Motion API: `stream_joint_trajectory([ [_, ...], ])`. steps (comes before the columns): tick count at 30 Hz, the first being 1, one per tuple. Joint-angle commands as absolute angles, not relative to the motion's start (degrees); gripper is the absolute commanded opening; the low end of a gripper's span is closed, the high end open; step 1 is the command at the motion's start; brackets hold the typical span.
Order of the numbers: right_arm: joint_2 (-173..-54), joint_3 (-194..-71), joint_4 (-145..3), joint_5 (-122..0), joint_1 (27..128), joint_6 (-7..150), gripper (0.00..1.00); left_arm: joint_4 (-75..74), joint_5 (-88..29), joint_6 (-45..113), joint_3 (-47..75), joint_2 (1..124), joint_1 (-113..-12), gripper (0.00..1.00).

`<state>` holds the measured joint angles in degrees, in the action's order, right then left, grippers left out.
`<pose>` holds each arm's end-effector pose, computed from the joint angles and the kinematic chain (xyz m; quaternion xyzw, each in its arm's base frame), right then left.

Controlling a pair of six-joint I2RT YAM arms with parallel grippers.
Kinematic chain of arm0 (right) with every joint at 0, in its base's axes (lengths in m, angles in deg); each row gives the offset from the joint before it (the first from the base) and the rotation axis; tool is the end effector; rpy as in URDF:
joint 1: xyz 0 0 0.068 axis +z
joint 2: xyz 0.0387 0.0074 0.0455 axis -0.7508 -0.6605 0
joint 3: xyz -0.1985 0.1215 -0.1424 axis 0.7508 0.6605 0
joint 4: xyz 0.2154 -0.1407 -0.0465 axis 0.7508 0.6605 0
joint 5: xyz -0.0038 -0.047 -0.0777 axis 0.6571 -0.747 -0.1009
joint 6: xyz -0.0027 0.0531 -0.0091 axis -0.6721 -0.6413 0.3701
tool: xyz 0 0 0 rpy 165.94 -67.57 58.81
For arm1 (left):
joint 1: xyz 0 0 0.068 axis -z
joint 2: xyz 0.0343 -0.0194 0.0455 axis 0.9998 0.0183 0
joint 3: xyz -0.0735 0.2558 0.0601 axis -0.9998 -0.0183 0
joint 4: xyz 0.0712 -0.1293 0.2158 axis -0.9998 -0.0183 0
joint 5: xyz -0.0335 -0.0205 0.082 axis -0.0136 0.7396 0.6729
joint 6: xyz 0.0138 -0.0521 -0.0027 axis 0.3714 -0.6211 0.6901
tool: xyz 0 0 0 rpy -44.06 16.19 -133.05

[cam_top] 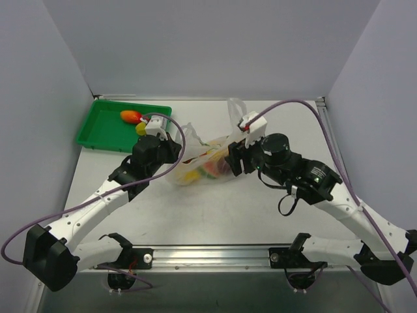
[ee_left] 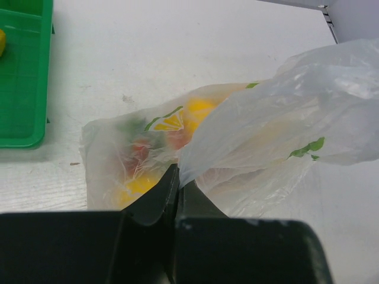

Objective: Untie the knot of the plastic bag and take out the fruit

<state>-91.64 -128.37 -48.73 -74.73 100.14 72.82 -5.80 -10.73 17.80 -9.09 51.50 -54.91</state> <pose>0.1390 0.1681 0.4311 -0.2674 0.7194 0.2650 0.5837 0.2211 -0.1415 0.3093 -0.0096 0.8108 -0.2360 0.5355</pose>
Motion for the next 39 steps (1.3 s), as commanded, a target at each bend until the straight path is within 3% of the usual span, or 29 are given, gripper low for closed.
stream_joint_trajectory([
  [1,-101.2,-133.8,-47.1,-83.1,100.4,67.1,0.56,-1.9,-7.7,19.0,-8.7,48.6,-54.2,0.0],
  [3,-105.4,-136.4,-47.1,-86.2,100.4,62.8,0.56,-1.8,-6.9,20.5,-8.7,48.2,-54.1,0.0],
  [8,-109.4,-134.6,-51.8,-96.8,100.4,49.7,0.72,-2.3,-5.2,20.7,-8.5,47.4,-54.2,0.0],
  [19,-114.5,-131.5,-57.2,-105.5,97.0,36.4,0.76,-1.8,-5.3,20.5,-9.0,46.5,-54.8,0.0],
  [30,-113.9,-118.6,-61.7,-102.1,89.4,26.7,0.61,-1.3,-6.3,18.6,-9.9,46.3,-56.7,0.0],
  [39,-110.8,-99.3,-62.7,-96.5,88.9,22.0,0.56,-2.6,-5.0,12.4,-10.5,47.9,-61.9,0.0],
])
